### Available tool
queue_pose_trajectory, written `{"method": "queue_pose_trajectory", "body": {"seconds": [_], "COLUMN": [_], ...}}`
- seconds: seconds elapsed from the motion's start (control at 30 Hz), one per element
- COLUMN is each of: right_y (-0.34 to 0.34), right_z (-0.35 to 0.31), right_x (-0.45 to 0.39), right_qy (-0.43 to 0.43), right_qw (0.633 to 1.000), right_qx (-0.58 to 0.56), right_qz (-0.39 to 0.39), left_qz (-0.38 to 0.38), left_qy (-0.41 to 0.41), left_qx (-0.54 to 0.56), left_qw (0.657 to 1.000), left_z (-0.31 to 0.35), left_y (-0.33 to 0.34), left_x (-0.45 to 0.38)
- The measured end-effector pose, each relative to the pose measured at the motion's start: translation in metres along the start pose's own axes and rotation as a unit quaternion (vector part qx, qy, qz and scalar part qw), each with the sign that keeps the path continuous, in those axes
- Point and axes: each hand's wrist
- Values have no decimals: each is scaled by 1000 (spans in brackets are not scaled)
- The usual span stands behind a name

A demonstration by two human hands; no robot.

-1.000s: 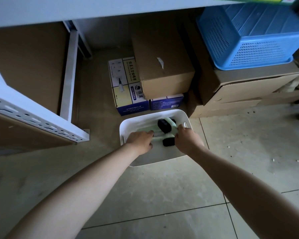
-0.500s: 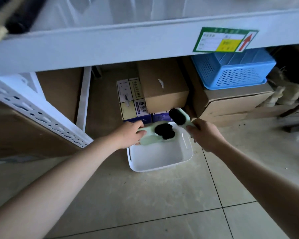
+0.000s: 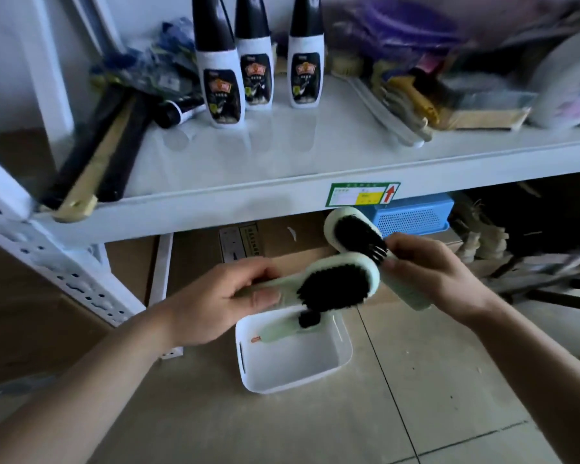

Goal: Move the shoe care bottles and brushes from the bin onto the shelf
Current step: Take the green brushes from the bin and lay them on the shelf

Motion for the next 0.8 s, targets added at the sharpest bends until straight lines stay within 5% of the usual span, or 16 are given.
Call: {"method": "queue_pose_trajectory", "body": {"seconds": [0.17, 0.33, 0.8], "right_y": [-18, -29, -15], "right_z": [-51, -76, -97], "right_x": [-24, -72, -131], "right_qy": [-31, 9, 109], "right_qw": [991, 961, 932], "right_qx": [-7, 91, 278], "right_qz": [128, 259, 203], "left_qz": [110, 231, 263], "left_qy": [43, -22, -150], "left_qx": [104, 116, -140], "left_qw": [987, 966, 943], "left_z": [55, 82, 75], "left_y": [-18, -45, -56], "left_x": [-15, -55, -138]}}
Point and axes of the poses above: each hand's wrist, its own x-axis away from the middle knuckle, its own y-axis out of the palm, z = x × y, and after that the axes turned 6 degrees about x, right-handed
